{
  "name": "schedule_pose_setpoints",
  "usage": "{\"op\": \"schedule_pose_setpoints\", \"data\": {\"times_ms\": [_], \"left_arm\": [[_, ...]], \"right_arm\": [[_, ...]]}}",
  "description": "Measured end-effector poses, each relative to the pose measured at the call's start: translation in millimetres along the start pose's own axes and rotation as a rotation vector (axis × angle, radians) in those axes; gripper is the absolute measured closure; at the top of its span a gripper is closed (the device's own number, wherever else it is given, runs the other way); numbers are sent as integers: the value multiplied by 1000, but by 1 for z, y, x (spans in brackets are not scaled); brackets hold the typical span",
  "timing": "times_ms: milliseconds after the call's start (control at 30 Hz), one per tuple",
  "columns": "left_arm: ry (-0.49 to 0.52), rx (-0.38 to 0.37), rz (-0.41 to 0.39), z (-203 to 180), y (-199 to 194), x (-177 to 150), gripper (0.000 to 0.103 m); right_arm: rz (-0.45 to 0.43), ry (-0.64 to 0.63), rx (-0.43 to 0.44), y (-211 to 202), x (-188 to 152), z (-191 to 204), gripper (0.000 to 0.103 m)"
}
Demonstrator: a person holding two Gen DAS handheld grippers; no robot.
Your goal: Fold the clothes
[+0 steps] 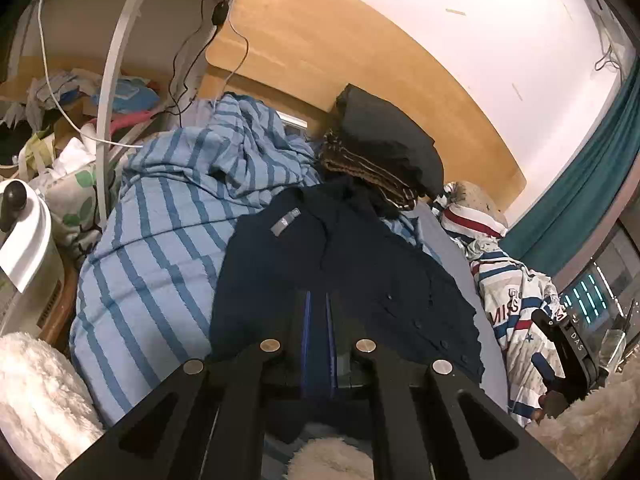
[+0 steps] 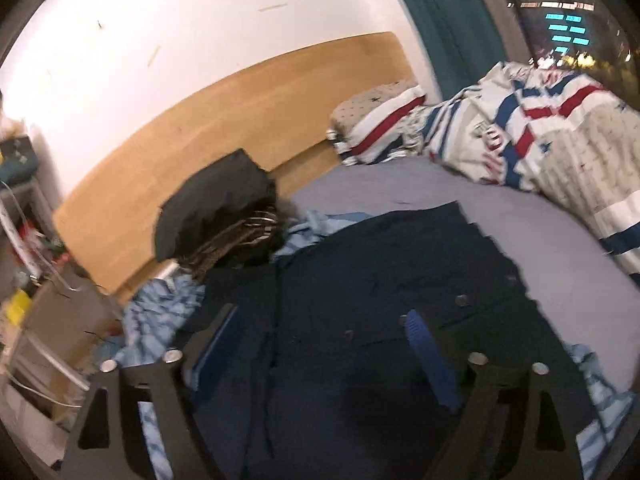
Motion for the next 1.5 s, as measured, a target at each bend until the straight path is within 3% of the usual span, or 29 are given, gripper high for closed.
{"op": "schedule_pose_setpoints", "data": {"times_ms": [333, 400, 467, 533, 933, 1033, 1100, 1167, 1200, 1267, 1500], "left_arm": [[21, 49, -47, -14, -9, -2, 96], [29, 62, -54, -16, -11, -1, 79], [13, 60, -84, -14, -15, -1, 32], [-16, 58, -132, -12, -22, 0, 20], [-19, 106, -118, -9, -25, 2, 20], [-13, 99, -120, -8, -27, 3, 23], [-7, 96, -122, -9, -27, 3, 34], [-6, 94, -114, -9, -26, 3, 67], [-4, 99, -108, -9, -25, 3, 74], [4, 118, -106, -9, -24, 2, 99], [67, 159, -162, -13, -31, 1, 100]], "right_arm": [[12, 83, -47, -5, -3, -18, 8], [18, 97, -52, -3, -4, -21, 8], [19, 104, -56, -3, -5, -23, 8], [21, 105, -57, -3, -4, -25, 8], [48, 93, -56, -3, -5, -30, 8], [51, 104, -61, -3, -5, -34, 8], [58, 111, -60, -3, -6, -35, 8], [62, 113, -57, -2, -6, -35, 8], [62, 111, -57, -2, -6, -35, 8], [57, 105, -54, -3, -6, -33, 8], [69, 101, -32, -1, -6, -31, 8]]}}
Point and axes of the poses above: each gripper's, at about its wrist camera, not at the fingertips, and y roughly the way its jaws point, z to its left, x to its top, the point moved 1 cm from there along y, roughly the way its jaws point, and after that the axes turned 8 degrees about x, right-handed, at the moved point
